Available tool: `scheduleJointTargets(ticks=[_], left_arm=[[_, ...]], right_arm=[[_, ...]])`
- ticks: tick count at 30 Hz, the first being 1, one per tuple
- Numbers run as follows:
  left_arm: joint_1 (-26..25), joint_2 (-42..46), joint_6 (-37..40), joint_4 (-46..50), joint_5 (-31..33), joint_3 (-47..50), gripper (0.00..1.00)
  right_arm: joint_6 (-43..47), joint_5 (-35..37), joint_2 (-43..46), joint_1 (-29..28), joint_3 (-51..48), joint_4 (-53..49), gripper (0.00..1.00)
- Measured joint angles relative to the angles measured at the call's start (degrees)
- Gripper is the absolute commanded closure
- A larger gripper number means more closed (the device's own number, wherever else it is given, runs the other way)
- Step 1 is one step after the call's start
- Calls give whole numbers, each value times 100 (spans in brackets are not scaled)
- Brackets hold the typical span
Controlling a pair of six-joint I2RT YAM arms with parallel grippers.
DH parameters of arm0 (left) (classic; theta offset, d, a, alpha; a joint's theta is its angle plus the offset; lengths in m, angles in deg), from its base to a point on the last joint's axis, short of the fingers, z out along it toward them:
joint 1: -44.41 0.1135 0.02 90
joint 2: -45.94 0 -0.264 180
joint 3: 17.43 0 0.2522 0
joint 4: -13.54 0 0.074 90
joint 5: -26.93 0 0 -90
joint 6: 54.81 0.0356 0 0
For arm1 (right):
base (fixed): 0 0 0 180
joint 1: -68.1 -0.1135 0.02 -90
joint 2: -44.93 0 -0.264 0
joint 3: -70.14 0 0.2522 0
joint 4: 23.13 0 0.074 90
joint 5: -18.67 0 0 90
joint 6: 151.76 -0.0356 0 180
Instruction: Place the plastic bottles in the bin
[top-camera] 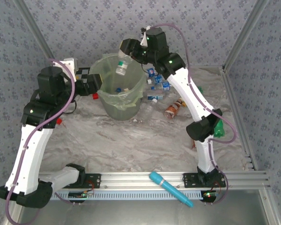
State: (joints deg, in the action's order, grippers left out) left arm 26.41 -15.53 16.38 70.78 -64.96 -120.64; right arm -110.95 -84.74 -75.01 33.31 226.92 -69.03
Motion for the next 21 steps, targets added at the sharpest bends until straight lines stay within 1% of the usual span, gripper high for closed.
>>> scheduleJointTargets(ticks=[6, 11, 13, 15, 16, 21], left_arm=[[2, 142, -39, 26, 31, 4, 0], [2, 243, -37, 116, 107, 37, 0], [2, 256, -37, 175, 122, 37, 0], [2, 256, -37, 179, 129, 37, 0], [2, 254, -37, 181, 129, 39, 0], [2, 256, -37, 181, 129, 39, 0]], right_arm=[[-146, 0, -310, -74, 157, 0, 47], [-210, 7, -382, -85, 157, -4, 43], [-243, 4, -385, -90, 157, -26, 28], [-262, 7, -385, -107, 168, -44, 17], [-267, 4, -385, -120, 168, -52, 1], [-225, 13, -382, -168, 177, -98, 0]])
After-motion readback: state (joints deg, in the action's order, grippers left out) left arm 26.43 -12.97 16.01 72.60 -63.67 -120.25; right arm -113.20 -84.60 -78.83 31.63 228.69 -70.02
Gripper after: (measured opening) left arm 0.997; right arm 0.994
